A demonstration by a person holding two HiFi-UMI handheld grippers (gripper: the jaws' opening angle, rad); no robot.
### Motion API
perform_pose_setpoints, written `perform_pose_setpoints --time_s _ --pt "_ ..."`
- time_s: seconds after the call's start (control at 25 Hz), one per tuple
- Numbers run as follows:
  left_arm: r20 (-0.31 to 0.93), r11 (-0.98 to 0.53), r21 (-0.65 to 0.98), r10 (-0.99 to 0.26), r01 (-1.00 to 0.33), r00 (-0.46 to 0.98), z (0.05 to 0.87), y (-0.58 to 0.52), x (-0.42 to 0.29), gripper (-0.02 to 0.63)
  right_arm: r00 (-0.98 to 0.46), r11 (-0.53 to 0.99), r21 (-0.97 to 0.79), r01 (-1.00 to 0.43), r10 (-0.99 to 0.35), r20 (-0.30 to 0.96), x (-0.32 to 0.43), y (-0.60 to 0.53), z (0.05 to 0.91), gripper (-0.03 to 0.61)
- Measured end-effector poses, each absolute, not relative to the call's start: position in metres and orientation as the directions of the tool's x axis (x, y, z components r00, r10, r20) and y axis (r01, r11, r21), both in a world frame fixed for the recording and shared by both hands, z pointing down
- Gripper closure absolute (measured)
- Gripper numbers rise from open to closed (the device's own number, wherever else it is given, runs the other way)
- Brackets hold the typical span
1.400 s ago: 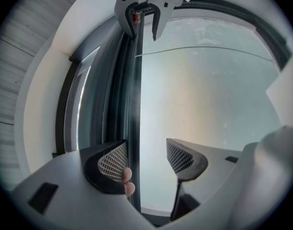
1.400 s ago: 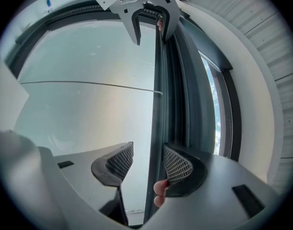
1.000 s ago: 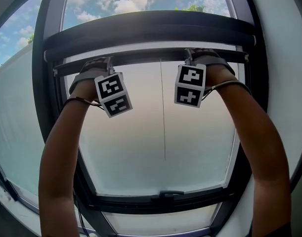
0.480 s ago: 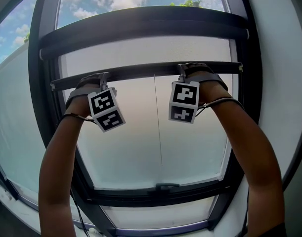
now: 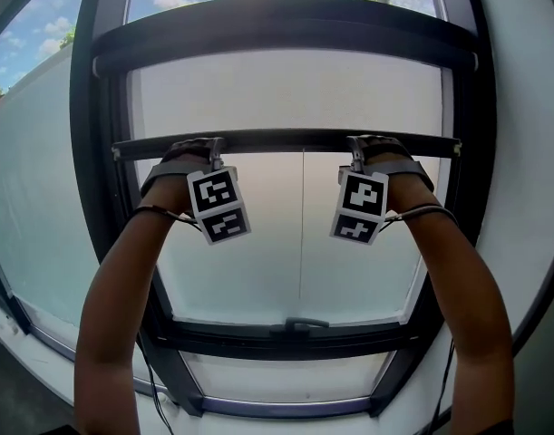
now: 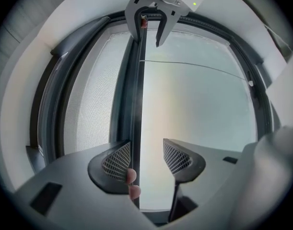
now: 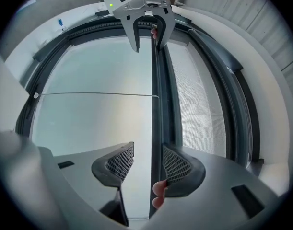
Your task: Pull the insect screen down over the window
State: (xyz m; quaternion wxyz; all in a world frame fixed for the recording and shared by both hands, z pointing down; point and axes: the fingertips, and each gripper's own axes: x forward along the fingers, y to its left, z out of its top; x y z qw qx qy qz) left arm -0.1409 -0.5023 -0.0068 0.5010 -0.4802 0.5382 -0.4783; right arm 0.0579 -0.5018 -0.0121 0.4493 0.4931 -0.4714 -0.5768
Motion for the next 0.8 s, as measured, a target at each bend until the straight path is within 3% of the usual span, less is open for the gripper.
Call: perform_pose_setpoints --time_s 0.32,0.8 --pt "-0.063 0.065 -0.997 -0.997 -0.052 -0.038 0.023 -0.502 -0.149 0.397 -0.123 -0.111 0.992 0.063 -0.987 -0.102 0.05 -0.503 0.017 0.388" --pt "0.093 -0.092 -0.995 -0.995 -0.032 -0.024 0.111 -0.498 -0.147 0.423 -0.171 -0.029 0.998 0.047 -0.985 -0.02 0.05 -0.5 0.105 0.388"
